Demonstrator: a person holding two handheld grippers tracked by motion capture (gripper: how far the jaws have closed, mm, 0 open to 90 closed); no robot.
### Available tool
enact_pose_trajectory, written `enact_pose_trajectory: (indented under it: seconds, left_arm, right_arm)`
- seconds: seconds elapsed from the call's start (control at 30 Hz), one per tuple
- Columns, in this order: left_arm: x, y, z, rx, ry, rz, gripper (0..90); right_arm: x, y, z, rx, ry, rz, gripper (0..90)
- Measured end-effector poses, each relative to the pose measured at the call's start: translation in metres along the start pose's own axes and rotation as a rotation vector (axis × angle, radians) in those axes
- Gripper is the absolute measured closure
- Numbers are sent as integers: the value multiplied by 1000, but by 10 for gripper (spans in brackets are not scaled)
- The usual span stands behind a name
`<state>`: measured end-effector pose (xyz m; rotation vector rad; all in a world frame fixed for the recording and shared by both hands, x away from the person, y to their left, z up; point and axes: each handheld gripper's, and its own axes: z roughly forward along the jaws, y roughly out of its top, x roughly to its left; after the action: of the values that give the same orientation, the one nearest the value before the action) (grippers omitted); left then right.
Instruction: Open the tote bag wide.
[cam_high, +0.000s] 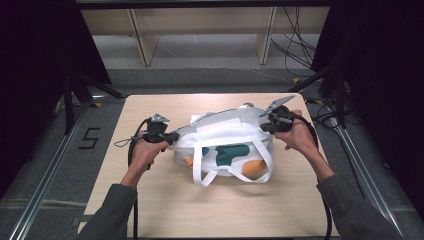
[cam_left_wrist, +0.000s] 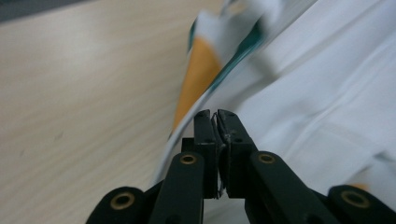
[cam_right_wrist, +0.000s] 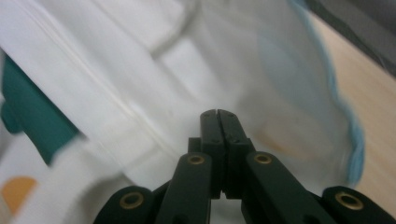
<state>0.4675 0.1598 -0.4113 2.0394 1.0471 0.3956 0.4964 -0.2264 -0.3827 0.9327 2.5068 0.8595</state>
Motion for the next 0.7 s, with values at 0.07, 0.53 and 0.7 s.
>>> enact_pose_trajectory:
  seconds: [0.07,0.53,0.7]
  left_arm:
    - [-13,20,0,-46,-44,19,853]
    - [-21,45,77,86,-113,-59,885]
    - [-24,46,80,90,-104,-58,874]
  right_arm:
    - [6,13,3,-37,15,-34,900]
    - [41,-7,22,84,208,-96,900]
    - [84,-47,28,199,252,-178,900]
